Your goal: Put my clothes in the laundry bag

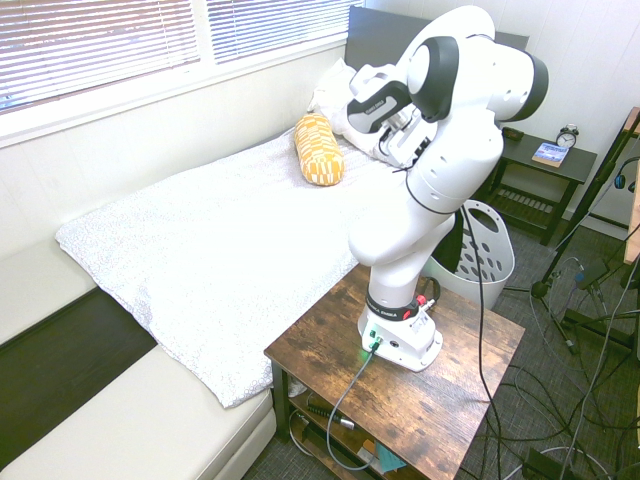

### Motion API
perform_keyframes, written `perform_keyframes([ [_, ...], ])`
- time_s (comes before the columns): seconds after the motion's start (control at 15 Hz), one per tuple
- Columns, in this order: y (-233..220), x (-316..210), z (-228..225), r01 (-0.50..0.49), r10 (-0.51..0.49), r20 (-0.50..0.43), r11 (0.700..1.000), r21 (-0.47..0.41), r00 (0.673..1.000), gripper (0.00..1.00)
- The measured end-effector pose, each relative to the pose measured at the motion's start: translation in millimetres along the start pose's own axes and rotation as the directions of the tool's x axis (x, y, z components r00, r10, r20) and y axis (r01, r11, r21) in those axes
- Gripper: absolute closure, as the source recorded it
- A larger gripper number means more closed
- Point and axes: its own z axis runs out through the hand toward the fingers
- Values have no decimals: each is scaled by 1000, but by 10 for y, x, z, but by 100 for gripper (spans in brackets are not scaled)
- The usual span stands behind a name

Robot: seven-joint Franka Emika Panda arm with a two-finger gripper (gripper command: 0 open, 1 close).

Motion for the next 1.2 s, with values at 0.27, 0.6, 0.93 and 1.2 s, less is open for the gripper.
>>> perform_keyframes([
  [0.27,-312,192,782,-75,74,28,997,33,997,0],
  [0.6,-514,343,1149,-142,137,46,982,121,989,0],
  [0.93,-354,636,326,-170,196,-48,930,326,979,0],
  [1.2,-877,336,-901,-61,157,-157,869,491,975,0],
])
